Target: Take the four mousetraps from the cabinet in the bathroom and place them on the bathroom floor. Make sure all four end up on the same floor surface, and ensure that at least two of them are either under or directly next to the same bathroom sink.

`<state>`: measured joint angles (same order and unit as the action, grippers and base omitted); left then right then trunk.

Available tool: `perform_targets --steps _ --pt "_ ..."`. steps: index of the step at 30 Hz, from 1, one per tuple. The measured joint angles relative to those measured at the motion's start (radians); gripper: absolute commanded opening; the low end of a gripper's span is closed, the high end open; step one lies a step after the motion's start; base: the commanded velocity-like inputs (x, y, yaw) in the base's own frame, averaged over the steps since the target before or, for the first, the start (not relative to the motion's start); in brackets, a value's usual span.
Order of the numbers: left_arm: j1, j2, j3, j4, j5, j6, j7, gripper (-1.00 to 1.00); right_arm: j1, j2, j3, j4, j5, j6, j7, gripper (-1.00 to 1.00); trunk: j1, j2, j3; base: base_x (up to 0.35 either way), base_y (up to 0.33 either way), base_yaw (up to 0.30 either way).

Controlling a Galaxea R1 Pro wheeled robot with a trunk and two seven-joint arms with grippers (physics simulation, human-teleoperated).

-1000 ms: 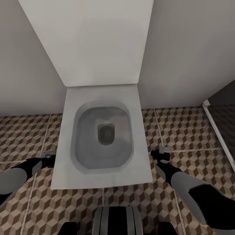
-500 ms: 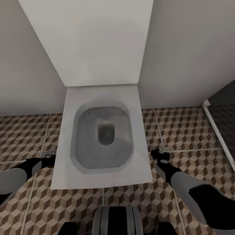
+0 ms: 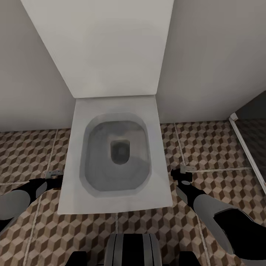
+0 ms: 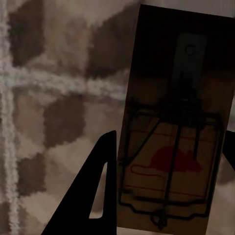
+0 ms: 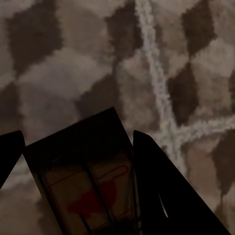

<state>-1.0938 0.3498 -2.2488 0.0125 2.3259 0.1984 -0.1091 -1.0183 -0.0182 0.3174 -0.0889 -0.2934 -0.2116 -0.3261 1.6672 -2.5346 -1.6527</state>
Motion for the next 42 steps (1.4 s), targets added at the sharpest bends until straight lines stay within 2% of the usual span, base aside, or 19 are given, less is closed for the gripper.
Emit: perform_targets --steps 24,28,42 --pt "-0.002 -0.014 0.001 0.011 -0.001 -0.001 0.001 -1.0 -0.008 0.004 0.002 -0.012 -0.001 0.005 0.0 -1.0 0.0 0.0 0.0 0.0 0.0 0.0" --pt "-0.002 -0.03 0.002 0.011 -0.001 -0.001 0.002 -1.0 -0.008 0.004 0.002 -0.012 -0.001 0.004 0.0 -1.0 0.0 0.0 0.0 0.0 0.0 0.0" --pt "-0.002 -0.028 0.005 0.011 -0.001 -0.012 0.002 -1.0 -0.009 0.002 0.002 -0.013 0.0 0.012 -0.001 -1.0 0.0 0.0 0.0 0.0 0.0 0.0"
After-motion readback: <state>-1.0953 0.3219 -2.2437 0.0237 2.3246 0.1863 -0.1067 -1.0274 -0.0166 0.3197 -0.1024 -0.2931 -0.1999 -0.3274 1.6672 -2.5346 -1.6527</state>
